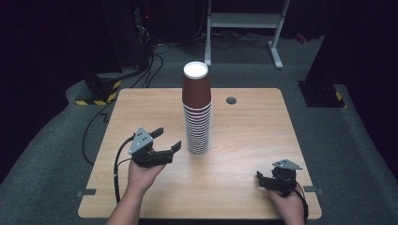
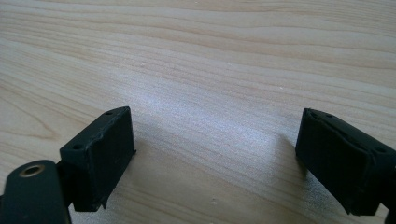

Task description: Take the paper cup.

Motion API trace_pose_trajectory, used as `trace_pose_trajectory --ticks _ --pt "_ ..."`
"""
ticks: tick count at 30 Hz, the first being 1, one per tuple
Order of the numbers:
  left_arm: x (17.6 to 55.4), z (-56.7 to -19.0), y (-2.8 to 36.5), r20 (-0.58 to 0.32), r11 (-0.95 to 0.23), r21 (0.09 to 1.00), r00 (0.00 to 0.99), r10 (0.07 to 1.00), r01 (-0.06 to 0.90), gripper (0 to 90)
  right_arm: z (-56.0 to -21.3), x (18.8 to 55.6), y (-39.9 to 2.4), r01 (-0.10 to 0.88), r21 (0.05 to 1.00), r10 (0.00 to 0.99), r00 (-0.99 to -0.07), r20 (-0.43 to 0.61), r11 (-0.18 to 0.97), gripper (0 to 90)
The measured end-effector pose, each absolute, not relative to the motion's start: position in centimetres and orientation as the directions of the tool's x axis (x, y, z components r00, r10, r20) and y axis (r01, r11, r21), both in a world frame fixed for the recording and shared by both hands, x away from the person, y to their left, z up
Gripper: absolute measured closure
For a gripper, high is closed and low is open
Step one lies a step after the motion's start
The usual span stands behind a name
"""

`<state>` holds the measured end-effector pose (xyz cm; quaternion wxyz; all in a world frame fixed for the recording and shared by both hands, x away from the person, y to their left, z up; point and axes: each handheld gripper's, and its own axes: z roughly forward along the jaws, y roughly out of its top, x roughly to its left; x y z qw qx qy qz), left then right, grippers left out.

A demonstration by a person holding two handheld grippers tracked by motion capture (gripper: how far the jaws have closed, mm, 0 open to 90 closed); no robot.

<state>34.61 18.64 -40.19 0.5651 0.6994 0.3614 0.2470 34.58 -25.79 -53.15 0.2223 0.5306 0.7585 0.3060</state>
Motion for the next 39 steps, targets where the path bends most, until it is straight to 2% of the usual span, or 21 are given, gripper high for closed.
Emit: trace_pose_trajectory --ticks 12,17,27,39 --pt "35.7 -35.7 17.4 -0.055 -0.05 0.989 0.659 0.75 0.14 14.6 -53.1 34.6 -25.8 0.669 0.7 0.941 -0.338 -0.012 0.25 11.3" --pt "36.6 -34.2 17.0 -0.069 -0.023 0.991 0.665 0.744 0.128 14.3 -53.1 34.6 -25.8 0.669 0.7 0.941 -0.338 -0.012 0.25 11.2" --pt "38.5 -31.7 15.5 -0.035 -0.038 0.995 0.675 0.737 0.093 12.6 -53.1 34.5 -25.8 0.668 0.7 0.94 -0.342 -0.013 0.253 11.2" --pt "41.5 -29.4 14.3 -0.039 -0.041 0.994 0.68 0.733 0.101 9.8 -53.1 34.5 -25.8 0.668 0.7 0.94 -0.342 -0.013 0.253 11.2"
